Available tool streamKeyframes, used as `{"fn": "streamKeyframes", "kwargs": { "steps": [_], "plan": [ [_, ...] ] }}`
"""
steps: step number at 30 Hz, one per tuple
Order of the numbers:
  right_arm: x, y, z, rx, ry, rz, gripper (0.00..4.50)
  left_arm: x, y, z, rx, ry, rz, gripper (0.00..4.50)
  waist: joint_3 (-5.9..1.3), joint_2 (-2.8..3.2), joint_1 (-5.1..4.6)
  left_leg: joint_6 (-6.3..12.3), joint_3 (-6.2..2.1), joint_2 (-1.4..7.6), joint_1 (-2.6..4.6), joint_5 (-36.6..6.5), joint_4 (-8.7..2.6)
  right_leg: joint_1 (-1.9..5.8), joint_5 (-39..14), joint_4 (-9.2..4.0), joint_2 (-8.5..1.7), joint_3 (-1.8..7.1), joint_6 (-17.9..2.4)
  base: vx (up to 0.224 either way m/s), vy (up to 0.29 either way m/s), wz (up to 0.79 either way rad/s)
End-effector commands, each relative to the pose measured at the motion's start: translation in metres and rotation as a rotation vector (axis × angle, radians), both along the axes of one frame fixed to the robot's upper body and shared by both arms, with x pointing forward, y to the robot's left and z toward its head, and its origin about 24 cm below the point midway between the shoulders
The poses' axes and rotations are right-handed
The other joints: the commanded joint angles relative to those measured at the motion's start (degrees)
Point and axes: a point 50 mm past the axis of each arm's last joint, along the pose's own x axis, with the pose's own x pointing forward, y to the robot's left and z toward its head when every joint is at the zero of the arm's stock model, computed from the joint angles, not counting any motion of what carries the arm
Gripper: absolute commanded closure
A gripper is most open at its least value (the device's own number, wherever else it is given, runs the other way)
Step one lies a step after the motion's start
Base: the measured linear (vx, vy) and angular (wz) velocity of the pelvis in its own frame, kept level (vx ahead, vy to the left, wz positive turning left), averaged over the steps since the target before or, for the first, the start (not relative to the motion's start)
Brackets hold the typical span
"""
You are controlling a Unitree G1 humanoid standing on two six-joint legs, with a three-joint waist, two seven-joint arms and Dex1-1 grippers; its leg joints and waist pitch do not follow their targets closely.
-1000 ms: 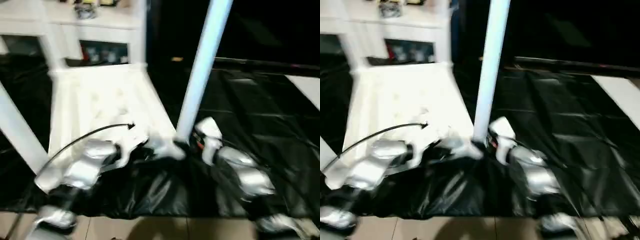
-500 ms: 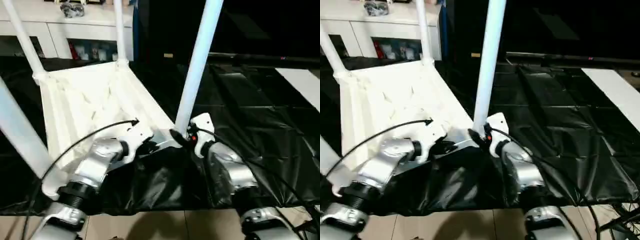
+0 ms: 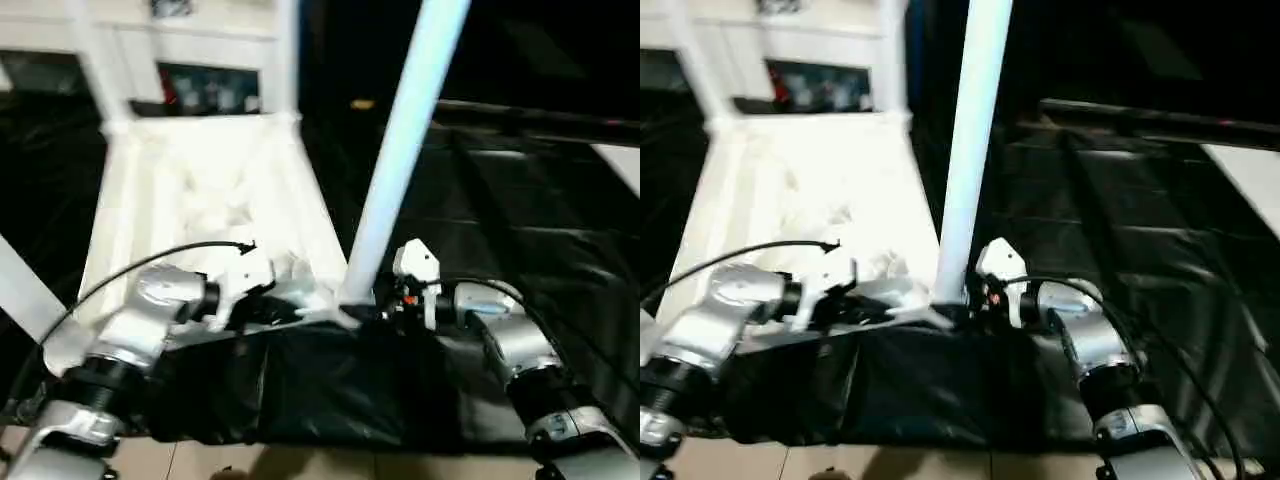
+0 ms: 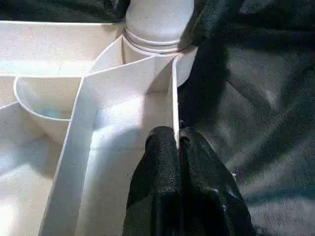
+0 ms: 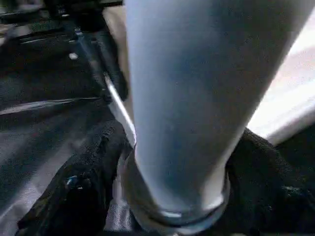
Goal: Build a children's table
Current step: Rotate leg to tighten
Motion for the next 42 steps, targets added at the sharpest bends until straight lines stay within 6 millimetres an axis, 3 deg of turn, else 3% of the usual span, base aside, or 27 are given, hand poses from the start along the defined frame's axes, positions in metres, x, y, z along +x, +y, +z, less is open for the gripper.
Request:
{"fn": "streamKeyframes", "kwargs": {
  "steps": [1,4,5,11,22,27,31,32,34,36,39,40,42],
  "plan": [
    [-0.019,0.017,-0.017,-0.029,0.096,0.182,1.22,0.003,-0.008,0.012,-0.024,-0.047,-0.055,4.5,-3.75,1.04,0.07,4.48,1.1,-0.32,-0.28,-4.0,-2.17,3.24,7.3,-2.06,-1.98,2.35,-15.1,0.0,0.0,0.0],
    [-0.019,0.017,-0.017,-0.03,0.101,0.203,1.22,0.003,-0.006,0.012,-0.018,-0.043,-0.064,4.5,-3.58,0.86,0.17,3.35,1.19,-0.31,-0.23,-5.8,-2.29,3.36,5.6,-2.23,-1.86,2.32,-14.9,0.0,0.0,0.0],
    [-0.02,0.017,-0.017,-0.032,0.106,0.215,1.46,0.003,-0.005,0.013,-0.015,-0.04,-0.068,4.5,-3.44,0.77,0.21,2.77,1.19,-0.24,-0.21,-7.3,-2.46,3.39,3.3,-2.43,-1.96,2.36,-14.4,0.0,0.0,0.0],
    [-0.023,0.016,-0.017,-0.04,0.124,0.269,1.87,0.004,0.001,0.013,0.004,-0.034,-0.08,4.5,-2.93,0.87,0.7,0.11,1.1,0.15,0.38,-14.7,-3.15,2.92,-8.8,-3.51,-2.37,2.7,-11.7,0.0,0.0,0.0],
    [-0.022,0.018,-0.018,-0.015,0.14,0.261,1.98,0.006,0.005,0.011,-0.011,-0.029,-0.04,4.5,-3.2,0.7,0.73,0.4,1.11,-0.05,0.14,-11.9,-2.87,3.12,-5.1,-2.96,-2.16,2.69,-12.2,0.0,0.0,0.0],
    [-0.015,0.022,-0.02,0.028,0.121,0.121,1.98,0.012,0.0,0.01,-0.031,-0.055,0.055,4.5,-3.14,0.72,0.71,0.26,1.12,-0.08,0.08,-12.6,-2.88,3.07,-6.5,-3.07,-2.24,2.7,-12.2,0.0,0.0,0.0],
    [-0.008,0.03,-0.027,0.02,0.102,-0.05,1.99,0.018,-0.012,0.008,-0.05,-0.088,0.152,4.5,-2.47,0.56,0.33,-1.55,0.77,-0.22,0.32,-17.5,-3.48,2.66,-19.2,-4.42,-2.68,2.87,-8.7,0.0,0.0,0.0],
    [-0.005,0.037,-0.032,0.013,0.101,-0.142,1.99,0.02,-0.024,0.006,-0.062,-0.104,0.191,4.5,-2.53,0.53,0.0,-2.0,0.49,-0.19,0.24,-18.4,-3.67,2.68,-22.9,-4.74,-2.79,2.95,-6.9,0.0,0.0,0.0],
    [-0.003,0.044,-0.036,0.005,0.102,-0.227,1.99,0.021,-0.036,0.004,-0.072,-0.118,0.225,4.5,-2.38,0.63,-0.34,-2.12,0.43,-0.25,0.39,-19.3,-3.72,2.37,-24.3,-5.0,-2.69,2.95,-6.4,0.0,0.0,0.0],
    [-0.001,0.052,-0.04,-0.001,0.105,-0.311,2.0,0.021,-0.048,0.003,-0.086,-0.128,0.263,4.5,-2.3,0.48,-0.83,-1.94,0.24,-0.49,0.45,-20.5,-3.72,2.23,-28.9,-5.54,-2.7,2.88,-4.5,0.0,0.0,0.0],
    [0.004,0.065,-0.046,-0.019,0.129,-0.487,2.02,0.02,-0.07,0.001,-0.111,-0.146,0.326,4.5,-2.22,0.47,-1.41,-2.1,0.05,-0.53,0.41,-21.7,-3.88,1.92,-30.6,-5.82,-2.63,2.9,-3.8,0.0,0.0,0.0],
    [0.006,0.068,-0.047,-0.022,0.144,-0.549,2.02,0.019,-0.075,0.0,-0.115,-0.151,0.34,4.5,-2.29,0.83,-1.48,-2.34,-0.07,-0.54,0.43,-21.8,-3.93,1.95,-30.6,-5.78,-2.68,2.89,-3.8,0.0,0.0,0.0],
    [0.01,0.08,-0.049,-0.024,0.184,-0.663,2.02,0.014,-0.092,-0.003,-0.122,-0.16,0.339,4.5,-2.47,0.69,-2.06,-2.07,-0.23,-0.66,0.33,-22.4,-4.02,2.0,-28.9,-5.83,-2.49,2.77,-3.5,0.0,0.0,0.0]
  ]
}}
